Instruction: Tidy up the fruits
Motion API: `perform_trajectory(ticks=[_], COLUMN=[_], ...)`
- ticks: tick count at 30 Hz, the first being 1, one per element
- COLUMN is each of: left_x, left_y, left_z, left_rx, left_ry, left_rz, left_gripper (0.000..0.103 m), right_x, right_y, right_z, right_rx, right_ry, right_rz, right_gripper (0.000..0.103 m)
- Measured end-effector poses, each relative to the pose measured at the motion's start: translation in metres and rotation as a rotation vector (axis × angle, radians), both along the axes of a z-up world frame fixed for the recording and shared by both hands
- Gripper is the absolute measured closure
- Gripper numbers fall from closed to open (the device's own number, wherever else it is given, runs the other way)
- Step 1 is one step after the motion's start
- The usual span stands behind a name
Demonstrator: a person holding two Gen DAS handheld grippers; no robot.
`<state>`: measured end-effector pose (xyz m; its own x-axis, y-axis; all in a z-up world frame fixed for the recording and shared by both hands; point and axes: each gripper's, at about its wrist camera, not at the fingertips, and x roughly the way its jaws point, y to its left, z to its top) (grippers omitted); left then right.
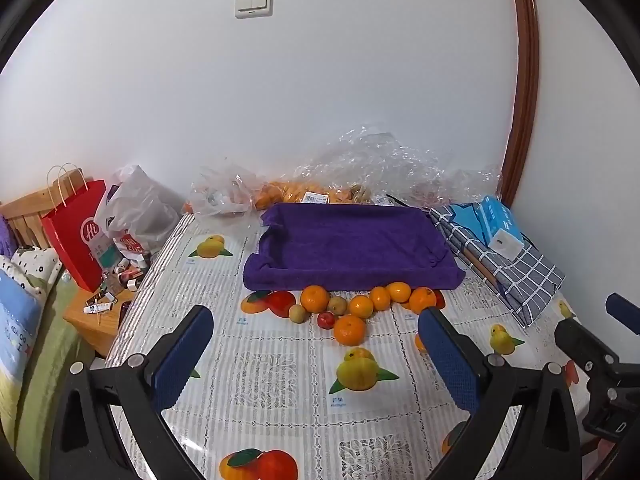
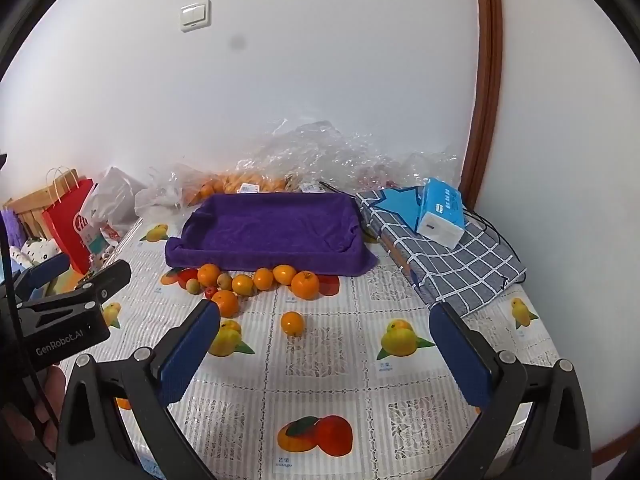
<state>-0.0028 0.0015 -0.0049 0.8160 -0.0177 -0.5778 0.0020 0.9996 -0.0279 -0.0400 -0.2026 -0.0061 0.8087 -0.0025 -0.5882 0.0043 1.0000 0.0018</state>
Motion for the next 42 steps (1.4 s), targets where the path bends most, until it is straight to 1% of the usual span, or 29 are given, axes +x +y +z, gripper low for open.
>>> perform_trajectory(ticks=[21,28,32,42], left_x=[0.000,0.003,0.005,-0.001], left_y=[0.000,-0.001,-0.003,-0.003], left_z=[0.010,0.011,0.010,0.010], left_rx=[0.005,-0.007,-0.007,-0.023], left_ry=[-0.005,0.003,0.007,-0.018], left_rz=[-0.004,-0.007,-0.011,-0.025], left_gripper=[0.000,0.000,0.000,0.000], right_x=[0.003,0.004,0.004,0.003], right_y=[0.002,0.004,0.002,0.000], right_z=[-0.002,-0.006,-0.008,-0.008], right_rx=[0.019,0.009,0.019,0.029], right_ry=[0.004,0.011,0.014,0.015], right_rz=[0.001,0.004,-0.002,-0.011], right_gripper=[0.000,0.000,0.000,0.000])
